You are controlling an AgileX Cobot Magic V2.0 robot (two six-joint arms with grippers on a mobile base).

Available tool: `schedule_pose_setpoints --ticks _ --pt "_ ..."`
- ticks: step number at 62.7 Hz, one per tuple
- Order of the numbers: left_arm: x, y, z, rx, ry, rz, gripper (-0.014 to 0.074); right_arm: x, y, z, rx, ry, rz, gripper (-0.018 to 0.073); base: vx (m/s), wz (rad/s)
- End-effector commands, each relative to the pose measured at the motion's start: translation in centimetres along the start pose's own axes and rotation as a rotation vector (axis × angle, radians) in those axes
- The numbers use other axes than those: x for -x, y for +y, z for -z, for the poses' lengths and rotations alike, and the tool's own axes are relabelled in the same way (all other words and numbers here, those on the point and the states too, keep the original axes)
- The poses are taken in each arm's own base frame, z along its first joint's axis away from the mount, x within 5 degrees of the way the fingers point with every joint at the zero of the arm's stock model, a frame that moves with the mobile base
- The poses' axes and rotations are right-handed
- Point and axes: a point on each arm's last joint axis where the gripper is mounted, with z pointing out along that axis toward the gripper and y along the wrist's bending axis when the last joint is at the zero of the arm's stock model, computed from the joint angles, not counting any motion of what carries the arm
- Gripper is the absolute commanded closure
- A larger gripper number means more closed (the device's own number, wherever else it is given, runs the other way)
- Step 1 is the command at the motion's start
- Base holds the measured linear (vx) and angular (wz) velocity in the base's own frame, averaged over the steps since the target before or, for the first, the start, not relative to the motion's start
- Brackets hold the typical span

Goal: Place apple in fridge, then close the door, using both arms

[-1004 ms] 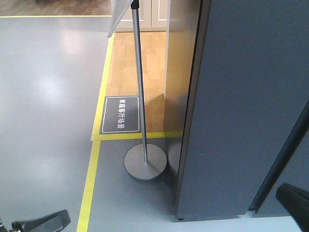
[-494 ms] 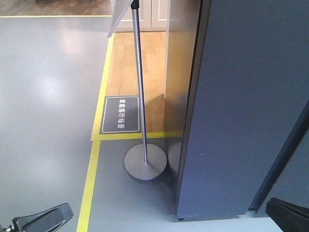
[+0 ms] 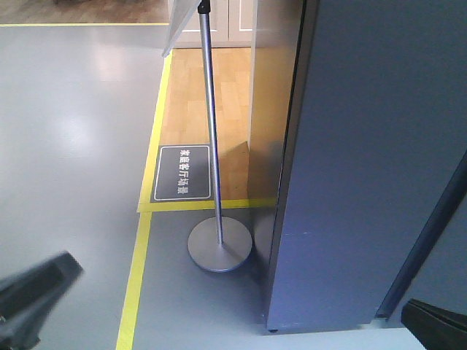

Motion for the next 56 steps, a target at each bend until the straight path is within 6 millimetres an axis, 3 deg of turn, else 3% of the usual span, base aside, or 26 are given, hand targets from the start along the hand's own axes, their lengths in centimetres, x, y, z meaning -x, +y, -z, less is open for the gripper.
schedule_pose_setpoints --ticks 1,6,9,18,24,37,49,56 --pt "1.1 -1.6 -0.2 -0.125 -0.099 0.091 0.0604 1.1 -0.1 0.2 -0.012 -0.055 -0.017 0.0563 0.0 0.0" --pt "1.1 -1.4 -0.2 -0.104 -0.101 0.006 0.0604 1.1 -0.1 0.2 -0.012 -0.055 -0.017 0.0563 0.0 0.0" --pt "1.1 -1.2 -0.2 -0.071 -0.1 -0.129 0.0604 1.1 -0.1 0.2 -0.012 -0.055 -0.017 0.0563 0.0 0.0" --pt "1.7 0.3 -0.1 0.141 -0.125 -0.732 0.0604 1.1 -0.1 0.2 -0.012 -0.055 -0.017 0.0563 0.0 0.0" --pt "2.5 1.6 0.3 0.339 -0.126 -1.031 0.0604 1.1 -0.1 0.2 -0.012 -0.055 -0.017 0.0563 0.0 0.0" --pt "3.7 2.7 2.0 0.603 -0.195 -1.026 0.0604 1.1 -0.1 0.2 -0.012 -0.055 -0.017 0.0563 0.0 0.0" --pt "2.0 4.4 4.9 0.589 -0.205 -1.11 0.0604 1.1 -0.1 0.2 -0.012 -0.055 -0.017 0.0563 0.0 0.0" --pt "1.6 4.4 5.7 0.621 -0.17 -1.171 0.0604 1.1 -0.1 0.2 -0.013 -0.054 -0.016 0.0563 0.0 0.0"
